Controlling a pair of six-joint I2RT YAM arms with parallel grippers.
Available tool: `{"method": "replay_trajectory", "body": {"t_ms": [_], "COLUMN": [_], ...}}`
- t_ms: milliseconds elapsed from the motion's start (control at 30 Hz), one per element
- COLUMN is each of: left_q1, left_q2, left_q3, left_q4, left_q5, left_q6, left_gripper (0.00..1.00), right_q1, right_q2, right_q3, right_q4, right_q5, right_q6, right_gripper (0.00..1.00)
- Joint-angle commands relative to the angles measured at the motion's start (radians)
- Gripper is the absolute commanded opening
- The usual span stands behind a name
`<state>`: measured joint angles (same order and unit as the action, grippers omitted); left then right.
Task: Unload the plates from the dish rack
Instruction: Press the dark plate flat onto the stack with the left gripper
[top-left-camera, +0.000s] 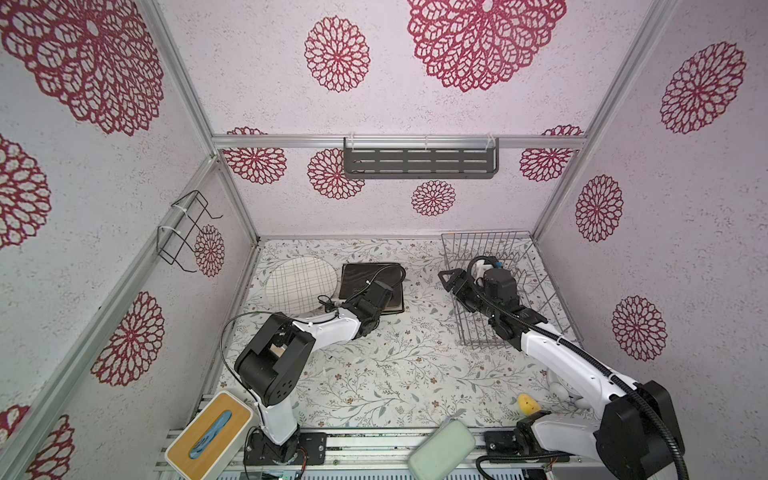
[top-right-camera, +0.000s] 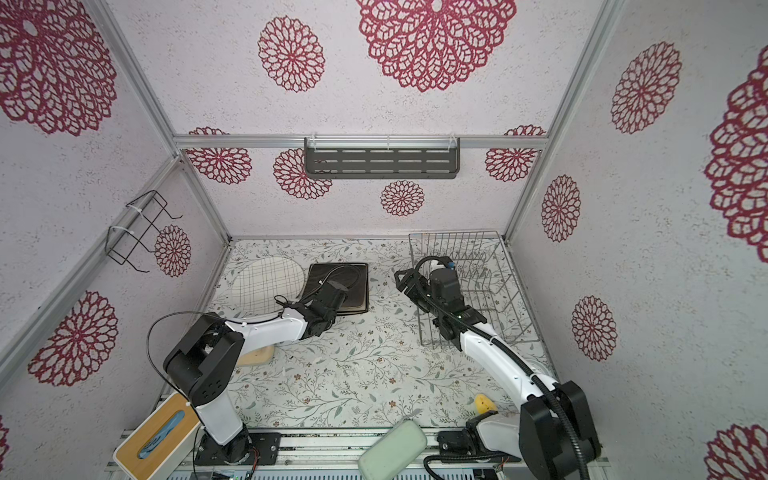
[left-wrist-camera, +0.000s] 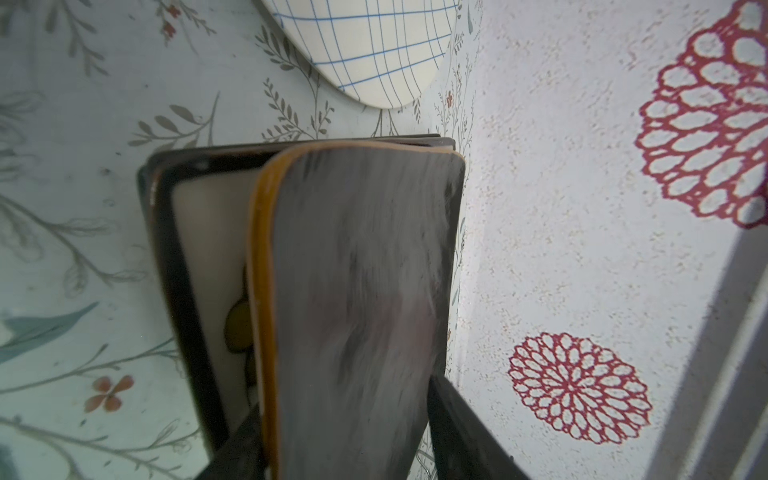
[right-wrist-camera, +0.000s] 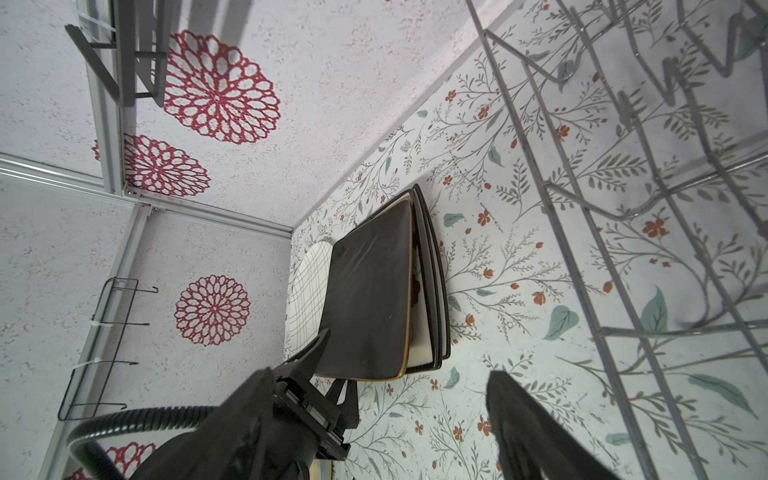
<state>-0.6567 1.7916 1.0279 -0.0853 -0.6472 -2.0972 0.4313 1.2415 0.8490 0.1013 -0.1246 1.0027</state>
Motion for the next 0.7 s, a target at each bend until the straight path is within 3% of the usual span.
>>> {"method": "replay_trajectory", "body": {"t_ms": [0, 667], "left_q1": [-0.003, -0.029], "left_q2": [-0.048, -0.035], "left_q3": [0.031, 0.081], "left_q4": [-0.014, -0.114], "left_q5": [-0.018, -0.028], "left_q6": [-0.169, -0.202], "left_gripper": [0.58, 0.6], "right_q1": [0.004, 0.002], "right_q2": [-0.035, -0.084], "right_q3": [0.033, 0.032], "right_q4": [0.009, -0.037], "right_q5": [0.029, 0.06], "right_q6": [-0.021, -0.066], "right_gripper": [0.83, 0.84]}}
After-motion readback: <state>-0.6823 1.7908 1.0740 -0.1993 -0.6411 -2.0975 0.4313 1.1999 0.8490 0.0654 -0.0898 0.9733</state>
